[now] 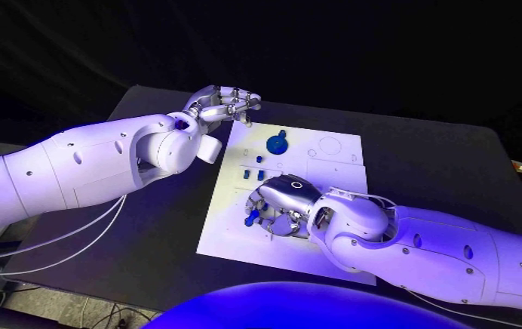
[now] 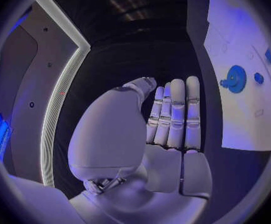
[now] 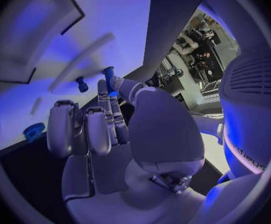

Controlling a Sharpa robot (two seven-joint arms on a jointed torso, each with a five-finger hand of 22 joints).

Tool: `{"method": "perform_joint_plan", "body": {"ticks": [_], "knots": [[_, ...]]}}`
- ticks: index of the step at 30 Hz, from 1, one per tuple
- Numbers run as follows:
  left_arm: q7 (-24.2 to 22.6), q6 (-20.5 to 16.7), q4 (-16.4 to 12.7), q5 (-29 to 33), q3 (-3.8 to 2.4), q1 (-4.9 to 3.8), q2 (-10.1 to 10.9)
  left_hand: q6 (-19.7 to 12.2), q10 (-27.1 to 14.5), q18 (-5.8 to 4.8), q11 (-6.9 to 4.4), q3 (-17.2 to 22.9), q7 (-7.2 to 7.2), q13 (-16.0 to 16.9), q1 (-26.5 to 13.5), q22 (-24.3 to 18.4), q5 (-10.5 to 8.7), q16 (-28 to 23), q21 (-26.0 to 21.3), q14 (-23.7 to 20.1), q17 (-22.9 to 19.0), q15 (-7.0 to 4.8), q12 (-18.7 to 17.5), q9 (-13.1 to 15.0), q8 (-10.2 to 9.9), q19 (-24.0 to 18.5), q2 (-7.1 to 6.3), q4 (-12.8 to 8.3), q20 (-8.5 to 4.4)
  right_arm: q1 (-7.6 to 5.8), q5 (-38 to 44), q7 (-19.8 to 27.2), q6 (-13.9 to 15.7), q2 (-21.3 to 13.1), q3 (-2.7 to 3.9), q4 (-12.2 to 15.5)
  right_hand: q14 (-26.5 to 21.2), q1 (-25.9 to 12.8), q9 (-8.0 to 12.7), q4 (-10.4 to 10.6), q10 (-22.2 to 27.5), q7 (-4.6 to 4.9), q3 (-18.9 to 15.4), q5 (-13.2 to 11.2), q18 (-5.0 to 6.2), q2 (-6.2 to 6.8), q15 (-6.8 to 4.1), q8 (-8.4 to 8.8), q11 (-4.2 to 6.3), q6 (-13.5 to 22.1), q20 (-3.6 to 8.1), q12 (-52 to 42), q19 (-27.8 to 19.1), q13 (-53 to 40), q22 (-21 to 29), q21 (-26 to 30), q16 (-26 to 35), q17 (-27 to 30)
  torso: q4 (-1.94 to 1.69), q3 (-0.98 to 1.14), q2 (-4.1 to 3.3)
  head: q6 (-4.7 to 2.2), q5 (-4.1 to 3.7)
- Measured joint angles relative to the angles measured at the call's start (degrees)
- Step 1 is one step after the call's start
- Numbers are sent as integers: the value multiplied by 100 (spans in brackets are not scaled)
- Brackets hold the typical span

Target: Assemble the parts on the task board

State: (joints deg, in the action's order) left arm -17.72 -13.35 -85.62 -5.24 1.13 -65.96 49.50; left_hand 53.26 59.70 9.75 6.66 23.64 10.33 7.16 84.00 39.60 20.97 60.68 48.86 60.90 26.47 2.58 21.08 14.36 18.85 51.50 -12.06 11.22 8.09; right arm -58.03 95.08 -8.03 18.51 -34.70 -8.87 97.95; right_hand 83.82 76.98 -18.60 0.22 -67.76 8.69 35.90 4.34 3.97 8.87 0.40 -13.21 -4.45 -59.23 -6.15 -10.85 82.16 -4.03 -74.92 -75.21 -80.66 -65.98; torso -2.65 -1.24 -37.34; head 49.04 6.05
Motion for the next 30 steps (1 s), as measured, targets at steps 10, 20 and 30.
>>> {"method": "perform_joint_plan", "body": {"ticks": [10,20,30], "knots": [[2,1,-6,0,0,0,18,0,0,0,0,0,0,0,0,0,0,0,0,0,0,0,0,0,0,0,0,0,0,14,154,-112,-54,39,-4,10,0,-123,-43,-24,37,39,24,1,0,123,0,-1,-49,67,-4,86,-4,-8,1,56,0,45,1,-4,1,-1,2],[4,3,-9,0,0,0,26,0,0,1,0,0,0,0,0,1,0,0,-22,0,1,0,0,0,0,0,0,0,0,25,107,-86,-62,67,-16,16,14,-424,29,-12,345,195,-33,121,0,342,92,247,-208,504,-104,202,-104,14,1,187,0,106,-3,-4,2,-4,0],[5,7,-13,0,0,0,35,0,0,0,0,0,0,0,0,0,0,0,-22,0,1,0,0,0,0,0,0,0,0,26,54,-72,-36,56,-18,11,9,-461,49,-25,557,236,-93,120,0,380,134,350,-257,664,-154,234,-197,14,2,400,35,229,-1,-2,3,2,-4]]}}
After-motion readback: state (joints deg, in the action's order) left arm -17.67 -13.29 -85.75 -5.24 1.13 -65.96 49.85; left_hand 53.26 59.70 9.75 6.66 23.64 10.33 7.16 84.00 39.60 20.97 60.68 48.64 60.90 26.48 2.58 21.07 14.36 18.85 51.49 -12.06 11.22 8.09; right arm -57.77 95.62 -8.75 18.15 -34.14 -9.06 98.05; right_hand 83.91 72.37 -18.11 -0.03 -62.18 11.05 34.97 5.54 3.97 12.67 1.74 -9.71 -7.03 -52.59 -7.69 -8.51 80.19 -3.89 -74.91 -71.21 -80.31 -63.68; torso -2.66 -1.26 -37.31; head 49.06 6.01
